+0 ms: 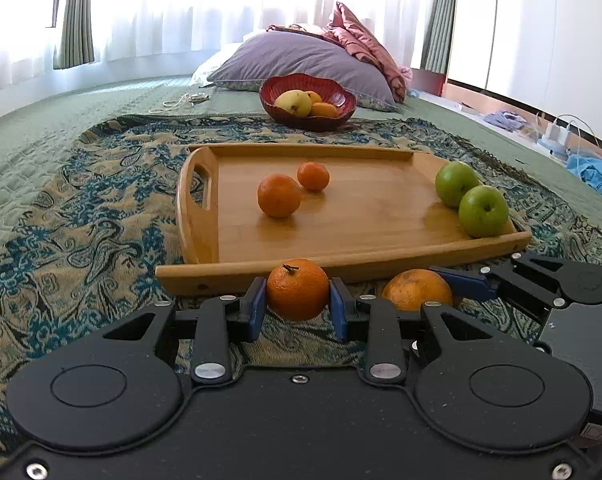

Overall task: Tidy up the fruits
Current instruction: 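Lift and carry the tangerine and large orange over the tray with both grippers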

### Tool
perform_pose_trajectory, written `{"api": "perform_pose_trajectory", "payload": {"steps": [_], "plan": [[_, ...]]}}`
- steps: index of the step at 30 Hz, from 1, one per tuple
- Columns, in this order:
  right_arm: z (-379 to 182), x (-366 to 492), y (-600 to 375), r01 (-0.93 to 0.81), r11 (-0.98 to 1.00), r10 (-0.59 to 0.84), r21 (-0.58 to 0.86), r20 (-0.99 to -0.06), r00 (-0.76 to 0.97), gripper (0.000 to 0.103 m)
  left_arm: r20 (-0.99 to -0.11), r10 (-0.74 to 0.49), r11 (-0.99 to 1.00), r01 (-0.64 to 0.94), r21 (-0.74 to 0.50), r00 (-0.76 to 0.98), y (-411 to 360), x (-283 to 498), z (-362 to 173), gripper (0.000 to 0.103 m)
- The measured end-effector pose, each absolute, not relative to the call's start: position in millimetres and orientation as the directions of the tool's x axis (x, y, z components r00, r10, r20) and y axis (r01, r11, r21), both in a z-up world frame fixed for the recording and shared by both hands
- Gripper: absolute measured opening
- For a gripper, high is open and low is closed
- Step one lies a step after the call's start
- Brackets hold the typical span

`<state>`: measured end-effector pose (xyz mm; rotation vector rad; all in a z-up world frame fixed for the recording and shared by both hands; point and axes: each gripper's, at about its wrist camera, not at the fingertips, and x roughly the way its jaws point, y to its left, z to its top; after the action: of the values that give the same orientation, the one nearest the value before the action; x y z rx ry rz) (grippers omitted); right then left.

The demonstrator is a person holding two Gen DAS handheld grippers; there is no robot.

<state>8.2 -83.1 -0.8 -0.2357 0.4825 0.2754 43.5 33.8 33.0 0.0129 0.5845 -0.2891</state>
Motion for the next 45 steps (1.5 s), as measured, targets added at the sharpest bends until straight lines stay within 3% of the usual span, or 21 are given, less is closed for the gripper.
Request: {"api": "perform_pose_trajectory", "payload": {"steps": [17, 25, 32, 45], "plan": [[34.0, 26.8, -111.2, -0.219, 0.974, 0.180, -0.062, -0.380, 0.907, 0.054, -0.502, -0.252, 0.963, 0.263, -0.051, 0.827, 33.7, 97.1, 66.9, 0.031], [44.5, 87.5, -135.8, -0.113, 0.993, 0.115, 0.031, -0.441, 0.890, 0.054, -0.540, -0.241, 0.969, 0.235, -0.081, 0.807, 31.1, 169.0, 78.5, 0.031], [43.9, 134.0, -145.0, -0.060, 0.997, 0.076, 0.049, -0.503, 0.861, 0.054, -0.598, -0.191, 0.977, 0.212, -0.036, 0.779, 18.0, 223.0, 70.9, 0.031], [28.5, 158.8, -141.3, -0.050, 0.999, 0.052, 0.018, -0.555, 0.831, 0.054, -0.661, -0.151, 0.987, 0.153, -0.055, 0.735, 12.4, 250.1, 37.7, 0.031]]}}
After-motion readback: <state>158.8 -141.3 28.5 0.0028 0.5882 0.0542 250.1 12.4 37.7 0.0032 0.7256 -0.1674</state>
